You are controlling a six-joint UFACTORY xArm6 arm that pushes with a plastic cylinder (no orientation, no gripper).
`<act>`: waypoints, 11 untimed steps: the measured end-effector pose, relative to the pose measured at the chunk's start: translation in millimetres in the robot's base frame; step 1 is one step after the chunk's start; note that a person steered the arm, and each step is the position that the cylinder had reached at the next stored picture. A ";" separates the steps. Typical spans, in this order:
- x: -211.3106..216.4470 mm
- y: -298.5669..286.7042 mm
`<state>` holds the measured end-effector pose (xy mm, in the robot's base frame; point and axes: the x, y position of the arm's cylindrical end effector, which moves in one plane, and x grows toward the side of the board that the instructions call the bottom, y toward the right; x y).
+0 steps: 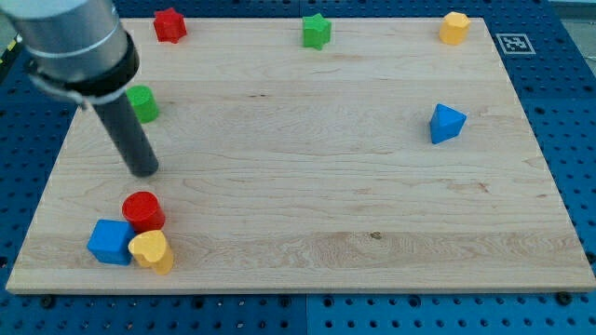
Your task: Push the green circle towards the bottom left of the board
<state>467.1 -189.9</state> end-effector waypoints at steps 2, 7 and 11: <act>-72.4 73.0; -95.9 -39.4; -86.2 -17.1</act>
<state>380.9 -206.9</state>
